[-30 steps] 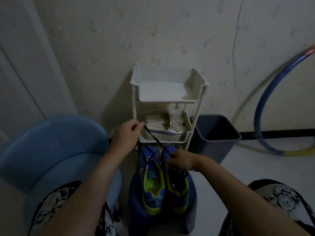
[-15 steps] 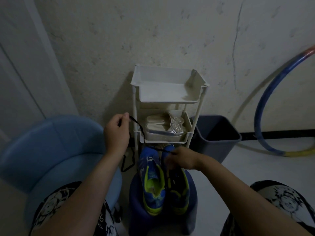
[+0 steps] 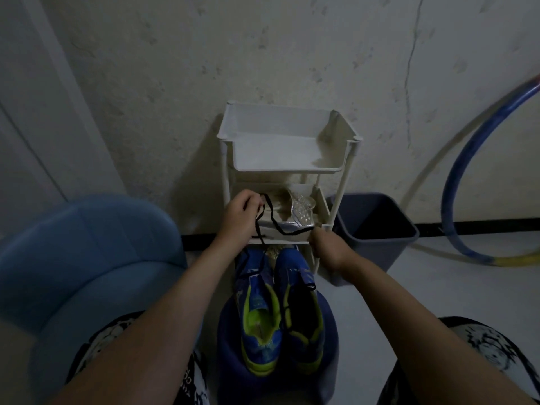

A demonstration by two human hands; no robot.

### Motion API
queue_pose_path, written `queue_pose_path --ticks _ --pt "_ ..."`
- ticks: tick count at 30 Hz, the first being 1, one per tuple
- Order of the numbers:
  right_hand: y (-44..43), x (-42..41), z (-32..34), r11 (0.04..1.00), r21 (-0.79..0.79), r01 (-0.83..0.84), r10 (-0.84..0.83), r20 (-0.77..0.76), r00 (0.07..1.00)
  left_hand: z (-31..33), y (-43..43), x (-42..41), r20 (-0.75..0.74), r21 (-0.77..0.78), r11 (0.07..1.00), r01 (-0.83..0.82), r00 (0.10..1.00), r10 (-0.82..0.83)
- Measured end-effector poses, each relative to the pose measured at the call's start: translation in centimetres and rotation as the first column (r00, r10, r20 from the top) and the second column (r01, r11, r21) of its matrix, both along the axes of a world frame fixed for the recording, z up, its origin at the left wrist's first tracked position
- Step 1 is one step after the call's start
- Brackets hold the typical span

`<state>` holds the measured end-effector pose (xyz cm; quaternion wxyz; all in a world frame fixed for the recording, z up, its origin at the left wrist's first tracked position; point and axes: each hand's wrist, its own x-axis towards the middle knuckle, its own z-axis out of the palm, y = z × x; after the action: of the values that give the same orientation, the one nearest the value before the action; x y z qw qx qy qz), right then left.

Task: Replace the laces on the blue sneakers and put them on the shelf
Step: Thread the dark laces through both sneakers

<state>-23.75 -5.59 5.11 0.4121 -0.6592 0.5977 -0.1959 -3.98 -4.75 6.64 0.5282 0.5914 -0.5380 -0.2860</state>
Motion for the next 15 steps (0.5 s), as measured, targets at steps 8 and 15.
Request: queue_pose_path --ticks 8,15 --pt "-1.0 0.4 -1.9 0.993 0.072 -0.094 0.103 -0.140 0.985 -4.3 -0.8 3.3 0.681 0.472 0.878 -0.079 0.666 -0.306" --pt "-1.1 2.8 -0.9 0.991 0.021 -0.132 0.132 0.020 0.991 -3.5 0.7 2.0 0.268 0.551 0.807 0.213 0.871 -0.412"
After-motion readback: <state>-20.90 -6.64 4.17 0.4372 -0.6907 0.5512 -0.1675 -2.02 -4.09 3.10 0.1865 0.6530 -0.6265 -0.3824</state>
